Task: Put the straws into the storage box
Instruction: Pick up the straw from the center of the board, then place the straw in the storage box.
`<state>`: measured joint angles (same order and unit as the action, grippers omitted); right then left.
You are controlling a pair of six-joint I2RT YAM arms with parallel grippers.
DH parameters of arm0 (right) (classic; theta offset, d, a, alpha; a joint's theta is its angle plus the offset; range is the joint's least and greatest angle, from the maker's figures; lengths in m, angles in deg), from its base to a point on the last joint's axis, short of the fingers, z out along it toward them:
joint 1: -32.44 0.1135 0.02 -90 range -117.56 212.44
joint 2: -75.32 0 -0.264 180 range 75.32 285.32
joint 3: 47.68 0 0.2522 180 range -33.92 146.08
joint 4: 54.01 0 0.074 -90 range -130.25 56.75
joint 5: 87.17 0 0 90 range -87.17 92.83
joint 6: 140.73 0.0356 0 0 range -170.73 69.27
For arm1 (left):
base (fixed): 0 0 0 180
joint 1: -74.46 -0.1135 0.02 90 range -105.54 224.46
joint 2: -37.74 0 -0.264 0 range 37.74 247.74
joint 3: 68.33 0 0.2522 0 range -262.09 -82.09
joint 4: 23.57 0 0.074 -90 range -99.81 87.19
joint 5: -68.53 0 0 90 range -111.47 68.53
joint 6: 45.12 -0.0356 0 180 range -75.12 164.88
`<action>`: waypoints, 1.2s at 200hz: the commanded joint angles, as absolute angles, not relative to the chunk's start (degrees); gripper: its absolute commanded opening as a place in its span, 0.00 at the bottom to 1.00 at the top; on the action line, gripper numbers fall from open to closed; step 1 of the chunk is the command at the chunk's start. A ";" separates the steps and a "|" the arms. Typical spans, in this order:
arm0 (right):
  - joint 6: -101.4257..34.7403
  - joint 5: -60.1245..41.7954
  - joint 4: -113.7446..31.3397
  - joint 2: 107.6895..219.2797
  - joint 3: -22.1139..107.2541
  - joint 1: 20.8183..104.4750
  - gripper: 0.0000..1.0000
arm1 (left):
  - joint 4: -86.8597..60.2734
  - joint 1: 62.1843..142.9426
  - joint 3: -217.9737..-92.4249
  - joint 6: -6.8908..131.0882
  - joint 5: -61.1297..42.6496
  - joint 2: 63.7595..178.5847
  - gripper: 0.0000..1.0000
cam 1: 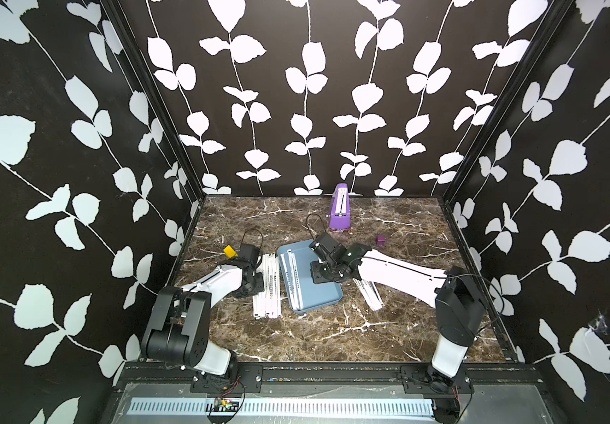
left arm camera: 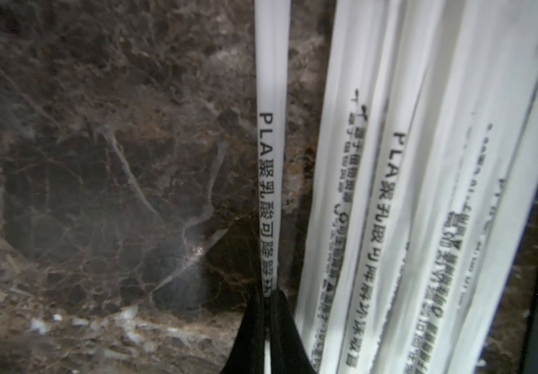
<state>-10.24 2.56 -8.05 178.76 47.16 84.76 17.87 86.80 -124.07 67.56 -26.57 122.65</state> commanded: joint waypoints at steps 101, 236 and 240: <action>-10.73 3.57 -7.87 177.46 46.85 84.07 0.36 | 35.06 86.88 -133.17 68.47 -40.46 108.59 0.04; -12.23 4.83 -7.37 165.41 36.74 72.87 0.35 | 12.96 114.28 -144.95 92.16 -30.27 133.23 0.00; -12.23 4.78 -7.46 165.33 36.55 72.87 0.36 | 12.25 114.21 -144.55 92.87 -30.19 133.61 0.00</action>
